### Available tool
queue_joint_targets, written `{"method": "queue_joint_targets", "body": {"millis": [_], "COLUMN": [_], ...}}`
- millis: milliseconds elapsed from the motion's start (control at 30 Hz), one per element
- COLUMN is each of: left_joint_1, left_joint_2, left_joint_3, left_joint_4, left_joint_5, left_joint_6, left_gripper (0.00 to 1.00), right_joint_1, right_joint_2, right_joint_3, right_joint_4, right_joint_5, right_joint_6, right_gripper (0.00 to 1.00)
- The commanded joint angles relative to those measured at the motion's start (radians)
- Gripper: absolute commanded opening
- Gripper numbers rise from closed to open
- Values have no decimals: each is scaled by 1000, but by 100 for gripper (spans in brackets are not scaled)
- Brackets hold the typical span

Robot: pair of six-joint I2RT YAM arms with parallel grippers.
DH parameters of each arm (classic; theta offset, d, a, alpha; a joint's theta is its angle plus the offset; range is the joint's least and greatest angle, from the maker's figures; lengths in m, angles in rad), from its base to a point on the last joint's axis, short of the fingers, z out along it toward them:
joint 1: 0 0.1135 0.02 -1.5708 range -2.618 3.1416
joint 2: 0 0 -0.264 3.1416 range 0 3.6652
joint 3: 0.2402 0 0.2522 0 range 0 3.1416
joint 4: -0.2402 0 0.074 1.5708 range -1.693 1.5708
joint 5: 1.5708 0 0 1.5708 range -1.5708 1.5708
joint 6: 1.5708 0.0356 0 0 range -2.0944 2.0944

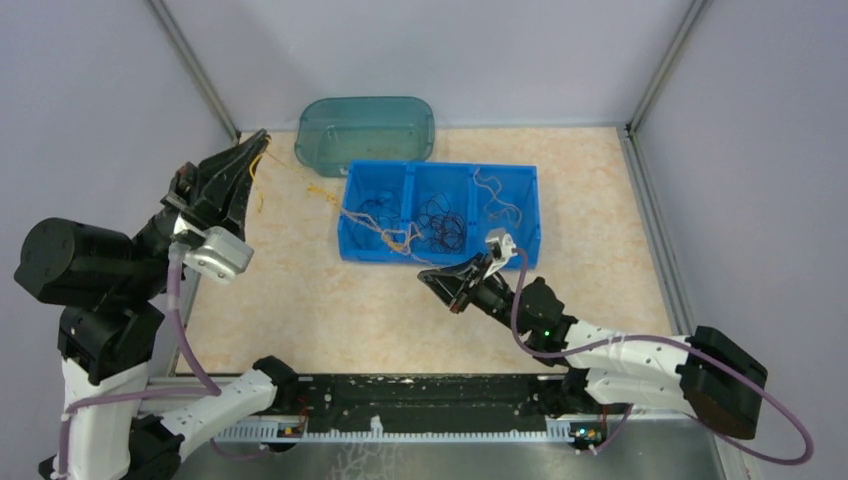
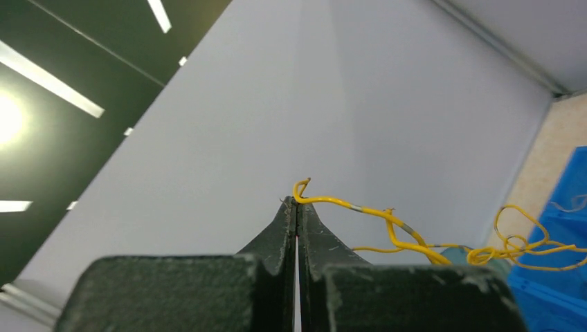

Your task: Untangle the cables

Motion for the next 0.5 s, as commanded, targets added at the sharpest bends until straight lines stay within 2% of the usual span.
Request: {"method": "queue_joint_targets", "body": {"millis": [0,233,467], "left_joint_1": [1,2,2], "left_joint_2": [-10,2,-11], "left_joint_3": [15,-5,-34], "left_joint_4": [179,456,606], "left_joint_5": [-167,-301,-324], "left_joint_6": [158,279,299], "left_gripper": [0,0,0], "right_joint_1": [-28,-32,-32], "right_joint_2": [-84,-232,-391], "right_joint_3": [-8,-33,-67], "right_joint_4": [-150,-330,-465], "right_joint_5": [156,334,510], "right_joint_6": [-5,30,93], "right_gripper": [0,0,0]}}
